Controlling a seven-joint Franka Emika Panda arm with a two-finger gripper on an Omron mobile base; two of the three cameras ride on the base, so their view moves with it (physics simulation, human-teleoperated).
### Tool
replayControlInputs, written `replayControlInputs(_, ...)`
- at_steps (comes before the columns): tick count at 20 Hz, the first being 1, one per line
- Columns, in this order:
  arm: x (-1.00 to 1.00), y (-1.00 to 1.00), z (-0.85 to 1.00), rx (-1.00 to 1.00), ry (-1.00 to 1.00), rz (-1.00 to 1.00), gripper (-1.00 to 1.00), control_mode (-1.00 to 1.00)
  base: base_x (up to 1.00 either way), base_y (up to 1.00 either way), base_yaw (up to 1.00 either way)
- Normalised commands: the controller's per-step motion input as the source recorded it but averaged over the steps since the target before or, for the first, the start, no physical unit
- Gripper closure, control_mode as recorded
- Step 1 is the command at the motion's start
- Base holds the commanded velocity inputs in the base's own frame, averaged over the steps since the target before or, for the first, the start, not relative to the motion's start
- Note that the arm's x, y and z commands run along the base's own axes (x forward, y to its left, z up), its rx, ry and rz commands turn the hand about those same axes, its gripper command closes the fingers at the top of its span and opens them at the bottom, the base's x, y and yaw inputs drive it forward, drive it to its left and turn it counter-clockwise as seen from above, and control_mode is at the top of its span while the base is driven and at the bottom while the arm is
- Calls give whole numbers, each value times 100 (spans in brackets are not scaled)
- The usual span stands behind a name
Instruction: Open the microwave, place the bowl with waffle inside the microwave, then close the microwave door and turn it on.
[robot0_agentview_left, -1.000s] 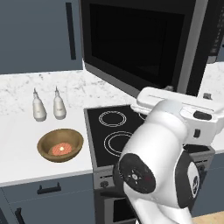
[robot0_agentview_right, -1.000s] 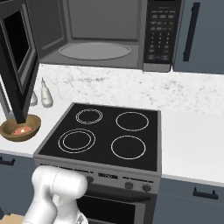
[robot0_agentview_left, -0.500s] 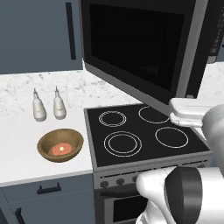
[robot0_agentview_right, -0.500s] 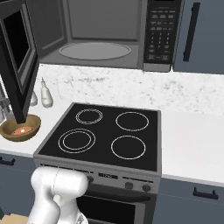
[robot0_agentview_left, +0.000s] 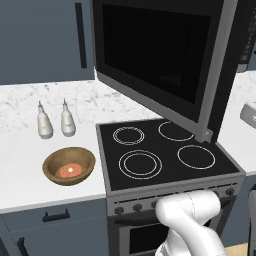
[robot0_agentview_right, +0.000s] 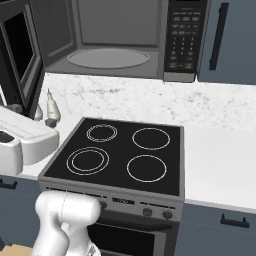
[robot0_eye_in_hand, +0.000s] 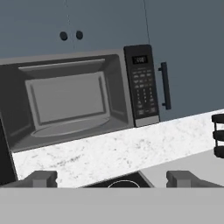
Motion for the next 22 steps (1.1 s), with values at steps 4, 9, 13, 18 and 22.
replayControlInputs(4,0,-64,0,10,0,1,-100,-100,0,0,0)
replayControlInputs(9,0,-52,-1,6,1,1,-100,-100,0,0,0)
replayControlInputs(13,0,-43,-3,2,2,0,-100,-100,0,0,0)
replayControlInputs(18,0,-40,-4,1,1,0,-100,-100,0,0,0)
replayControlInputs(22,0,-31,-3,0,3,0,-100,-100,0,0,0)
